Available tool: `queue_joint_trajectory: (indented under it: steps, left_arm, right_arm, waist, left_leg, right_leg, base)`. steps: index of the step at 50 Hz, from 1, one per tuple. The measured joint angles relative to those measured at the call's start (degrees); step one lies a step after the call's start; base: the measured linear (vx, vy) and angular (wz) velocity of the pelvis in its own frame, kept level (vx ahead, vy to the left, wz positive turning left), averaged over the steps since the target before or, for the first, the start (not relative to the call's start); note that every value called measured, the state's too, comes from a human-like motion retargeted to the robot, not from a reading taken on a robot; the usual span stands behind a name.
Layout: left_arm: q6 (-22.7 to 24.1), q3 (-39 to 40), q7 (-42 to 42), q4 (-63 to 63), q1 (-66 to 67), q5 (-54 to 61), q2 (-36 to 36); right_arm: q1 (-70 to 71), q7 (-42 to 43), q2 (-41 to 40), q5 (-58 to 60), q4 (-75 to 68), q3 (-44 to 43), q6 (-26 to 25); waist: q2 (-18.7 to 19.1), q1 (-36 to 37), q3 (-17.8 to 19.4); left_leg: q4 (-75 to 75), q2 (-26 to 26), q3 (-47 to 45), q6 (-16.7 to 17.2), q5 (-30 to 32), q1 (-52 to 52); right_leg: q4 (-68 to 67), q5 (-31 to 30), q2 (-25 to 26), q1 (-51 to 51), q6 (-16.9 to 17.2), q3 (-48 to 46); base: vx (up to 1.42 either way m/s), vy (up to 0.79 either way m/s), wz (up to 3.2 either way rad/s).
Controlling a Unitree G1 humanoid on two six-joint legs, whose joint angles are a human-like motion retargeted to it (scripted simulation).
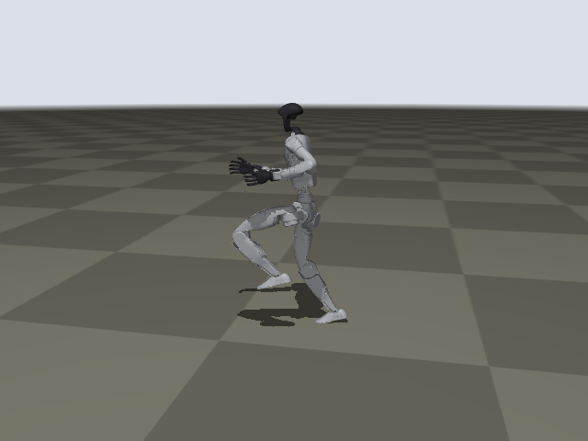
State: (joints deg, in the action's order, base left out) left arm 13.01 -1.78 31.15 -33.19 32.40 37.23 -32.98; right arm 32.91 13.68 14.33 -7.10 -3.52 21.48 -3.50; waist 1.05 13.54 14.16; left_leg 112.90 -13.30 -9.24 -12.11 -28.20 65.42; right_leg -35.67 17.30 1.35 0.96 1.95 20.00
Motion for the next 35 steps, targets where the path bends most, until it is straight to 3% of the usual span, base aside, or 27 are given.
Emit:
queue_joint_trajectory:
  steps: [3,5,7,10,12,13,15,17,18,20,21,23,25,26,28,30,33,35]
  left_arm:
    - [-0.8,1.2,-4.2,6.2,8.4,1.0,-4.2]
    - [-1.8,1.6,-5.0,9.5,12.4,0.0,-5.4]
    - [-2.9,1.3,-5.2,11.7,14.1,-2.0,-6.0]
    - [-4.6,-1.6,-6.0,15.2,12.2,-7.4,-5.3]
    - [-5.9,-4.6,-7.3,17.6,7.7,-11.2,-3.6]
    - [-6.3,-5.8,-7.3,18.1,4.7,-12.2,-2.6]
    - [-6.5,-7.8,-4.6,17.8,-4.1,-12.1,-0.9]
    - [-6.3,-11.0,1.1,17.9,-20.1,-11.9,-1.2]
    - [-6.0,-13.2,3.5,18.5,-29.9,-12.9,-1.8]
    - [-5.3,-19.2,7.4,20.6,-49.1,-17.1,-2.0]
    - [-4.9,-22.0,9.2,21.3,-55.2,-19.3,-1.2]
    - [-3.8,-25.5,12.1,21.4,-61.8,-22.4,0.6]
    - [-3.2,-25.7,12.7,20.4,-61.7,-22.7,2.3]
    - [-3.2,-25.2,11.6,20.2,-60.5,-21.7,3.4]
    - [-2.6,-25.3,9.2,20.4,-58.6,-18.9,5.4]
    - [-1.8,-27.3,7.9,17.4,-53.9,-17.4,5.6]
    - [-2.0,-27.8,5.6,15.1,-51.3,-16.6,5.9]
    - [-2.0,-27.1,5.1,15.1,-50.5,-15.6,7.2]
  right_arm:
    - [2.3,-3.2,1.7,-3.0,16.1,2.6,0.8]
    - [1.7,-4.2,3.2,-1.3,25.8,5.6,2.1]
    - [-0.6,-5.1,4.4,-1.7,32.8,7.1,4.2]
    - [-9.1,-7.0,5.7,-4.9,36.3,6.9,6.5]
    - [-17.1,-9.2,6.5,-3.7,34.3,5.7,6.5]
    - [-20.9,-9.7,6.8,-1.6,32.5,4.6,6.2]
    - [-27.3,-6.7,6.7,3.7,27.3,1.5,6.0]
    - [-30.4,1.3,5.5,6.9,20.0,-2.6,5.4]
    - [-31.4,4.9,5.1,6.2,16.8,-5.0,5.4]
    - [-33.7,7.6,6.8,2.6,14.7,-9.6,7.0]
    - [-36.4,5.9,9.7,0.6,17.2,-11.3,8.2]
    - [-43.2,0.7,17.7,-3.9,24.6,-14.4,10.2]
    - [-50.9,-5.3,27.3,-9.1,32.3,-17.9,10.8]
    - [-54.8,-7.5,31.6,-11.0,34.1,-20.1,10.3]
    - [-63.0,-12.3,38.4,-12.6,34.9,-25.1,8.5]
    - [-75.2,-15.2,40.2,-10.1,35.3,-30.2,6.5]
    - [-86.7,-17.8,36.4,-6.4,31.7,-35.0,3.0]
    - [-88.9,-17.8,34.8,-5.8,28.4,-35.5,1.4]
  waist:
    - [-5.9,4.7,-6.5]
    - [-5.6,5.9,-9.0]
    - [-2.5,5.6,-9.6]
    - [2.4,3.2,-9.8]
    - [3.3,2.1,-11.9]
    - [3.2,1.4,-12.3]
    - [2.5,-1.5,-10.1]
    - [3.1,-6.7,-2.1]
    - [3.9,-9.7,2.6]
    - [5.5,-15.2,8.9]
    - [6.1,-17.4,8.6]
    - [7.2,-21.3,5.0]
    - [9.6,-24.8,-1.2]
    - [11.7,-26.3,-4.3]
    - [15.3,-28.7,-10.1]
    - [15.5,-30.3,-15.2]
    - [10.2,-32.5,-16.5]
    - [6.2,-33.4,-16.8]
  left_leg:
    - [-24.9,-1.1,-6.6,1.4,6.4,-8.7]
    - [-43.1,0.8,-6.4,5.7,15.6,-18.5]
    - [-60.6,2.2,-2.4,10.9,24.8,-29.9]
    - [-85.3,3.1,4.0,17.6,41.8,-46.3]
    - [-93.6,2.8,4.0,19.4,45.5,-51.3]
    - [-93.7,3.0,2.5,17.8,39.5,-52.7]
    - [-88.1,4.8,0.8,11.0,20.4,-54.3]
    - [-71.9,5.7,4.2,4.7,5.6,-51.3]
    - [-64.0,5.8,6.6,4.6,1.7,-49.6]
    - [-55.3,5.6,10.3,8.5,-1.2,-48.4]
    - [-56.1,5.4,10.3,9.6,-1.3,-50.0]
    - [-61.7,5.2,8.9,10.4,0.8,-54.9]
    - [-70.7,4.5,7.2,10.8,8.5,-59.9]
    - [-74.6,3.8,7.4,11.5,15.7,-61.0]
    - [-81.6,3.3,8.7,13.8,31.6,-62.3]
    - [-85.6,5.7,11.8,16.2,41.7,-63.7]
    - [-76.0,11.6,10.2,13.9,36.9,-63.4]
    - [-63.8,13.0,2.7,9.3,32.4,-59.8]
  right_leg:
    - [11.5,-20.3,-5.0,-4.6,8.4,1.1]
    - [12.3,-25.1,-4.1,-7.7,5.6,0.0]
    - [-0.2,-20.0,-1.0,-6.6,-0.3,-6.1]
    - [-30.4,-9.5,2.9,2.3,-9.5,-15.6]
    - [-54.7,-3.5,6.2,16.6,-12.3,-18.1]
    - [-66.2,-1.8,7.9,24.5,-11.5,-18.9]
    - [-85.8,-1.6,11.1,39.3,-7.6,-21.1]
    - [-97.3,-2.0,11.7,52.4,-4.9,-26.8]
    - [-99.7,-0.5,10.9,58.1,-3.9,-29.5]
    - [-97.7,2.1,9.4,68.2,-1.4,-31.1]
    - [-93.4,2.0,8.9,71.8,-0.7,-29.9]
    - [-82.6,2.7,8.2,76.8,-0.5,-27.6]
    - [-68.1,1.5,9.3,77.8,-0.4,-27.2]
    - [-59.4,-1.3,10.8,76.2,0.3,-27.3]
    - [-42.0,-7.0,13.8,70.9,1.9,-25.9]
    - [-26.2,-12.6,15.0,61.1,3.5,-21.5]
    - [-6.8,-20.9,7.6,40.4,5.8,-14.2]
    - [2.2,-24.3,0.3,29.3,6.3,-9.8]
  base:
    - [1.18,0.32,0.1]
    - [1.22,0.36,-0.12]
    - [1.2,0.38,-0.11]
    - [1.07,0.38,0.01]
    - [0.87,0.34,-0.29]
    - [0.78,0.31,-0.15]
    - [0.7,0.26,0.46]
    - [0.59,0.16,1.68]
    - [0.61,0.14,2.2]
    - [0.73,0.15,1.94]
    - [0.9,0.19,0.89]
    - [1.04,0.21,-0.37]
    - [1.11,0.15,-1.06]
    - [1.13,0.1,-0.94]
    - [1.15,0.09,-0.54]
    - [1.2,0.11,0.16]
    - [1.19,0.07,1.13]
    - [1.17,-0.04,1.47]
